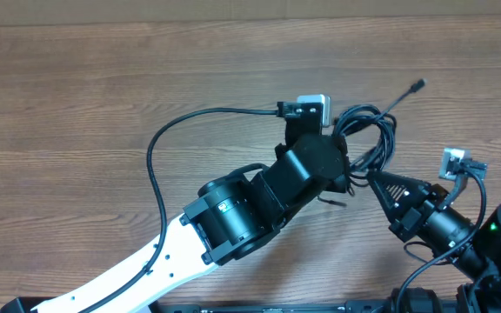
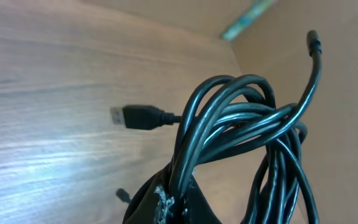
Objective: Untangle cables
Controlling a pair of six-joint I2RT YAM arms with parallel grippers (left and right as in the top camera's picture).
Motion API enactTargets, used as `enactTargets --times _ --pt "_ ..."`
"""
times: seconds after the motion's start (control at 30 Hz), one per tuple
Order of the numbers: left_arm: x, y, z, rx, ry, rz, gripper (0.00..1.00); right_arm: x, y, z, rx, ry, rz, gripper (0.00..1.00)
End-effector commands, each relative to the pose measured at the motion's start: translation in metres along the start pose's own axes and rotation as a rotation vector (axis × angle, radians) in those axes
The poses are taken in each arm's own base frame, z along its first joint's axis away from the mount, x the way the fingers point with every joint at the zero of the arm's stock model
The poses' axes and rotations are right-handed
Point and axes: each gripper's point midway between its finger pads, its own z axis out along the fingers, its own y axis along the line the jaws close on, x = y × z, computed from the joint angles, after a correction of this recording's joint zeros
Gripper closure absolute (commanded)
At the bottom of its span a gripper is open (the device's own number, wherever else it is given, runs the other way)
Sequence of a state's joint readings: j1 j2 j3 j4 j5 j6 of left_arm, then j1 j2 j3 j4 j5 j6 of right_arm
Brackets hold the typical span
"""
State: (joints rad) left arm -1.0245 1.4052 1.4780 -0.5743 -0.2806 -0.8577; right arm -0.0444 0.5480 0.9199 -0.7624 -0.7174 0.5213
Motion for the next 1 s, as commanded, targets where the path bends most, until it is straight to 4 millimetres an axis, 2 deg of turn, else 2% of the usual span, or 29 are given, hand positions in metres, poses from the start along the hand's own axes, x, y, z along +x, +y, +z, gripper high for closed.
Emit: enactTargets --times 0.0,0.17,0.3,0.33,0.37,0.43,0.47,0.53,0.7,0.97 --pt "-0.037 0.009 -0.01 -0.076 -0.169 -0.049 0.96 0.006 0.0 -0.002 0.008 0.024 -0.024 0.96" --pt "-0.044 0.001 -0.011 -0.041 -0.198 -0.072 0.96 0.019 -0.011 -0.003 0.052 0.07 0.016 0.96" --pt "-0.044 0.002 -0.011 -0.047 -0.196 -0.032 0.96 0.019 -0.016 -0.003 0.081 0.063 0.024 0.96" --pt "-0.044 0.002 -0.011 -0.051 -0.194 -0.012 0.96 0.018 -0.016 -0.003 0.079 0.061 0.021 0.89" --pt "-0.043 0.002 -0.011 -0.054 -0.192 0.005 0.96 0.017 -0.014 -0.003 0.072 0.057 0.016 0.75" --pt "-0.042 0.003 -0.011 -0.061 -0.187 0.043 0.96 0.015 -0.01 -0.003 0.053 0.051 0.007 0.57" --pt "-0.042 0.003 -0.011 -0.063 -0.184 0.063 0.96 0.013 -0.007 -0.002 0.034 0.049 -0.004 0.41" --pt "-0.04 0.003 -0.011 -0.065 -0.179 0.096 0.96 0.009 0.001 -0.002 -0.004 0.04 -0.028 0.3" --pt "-0.033 -0.003 -0.009 -0.031 -0.134 0.195 0.96 -0.007 0.018 -0.002 -0.073 -0.017 -0.096 0.28" --pt "-0.02 -0.013 -0.005 0.03 -0.072 0.214 0.96 -0.019 0.033 -0.004 -0.13 -0.061 -0.116 0.32"
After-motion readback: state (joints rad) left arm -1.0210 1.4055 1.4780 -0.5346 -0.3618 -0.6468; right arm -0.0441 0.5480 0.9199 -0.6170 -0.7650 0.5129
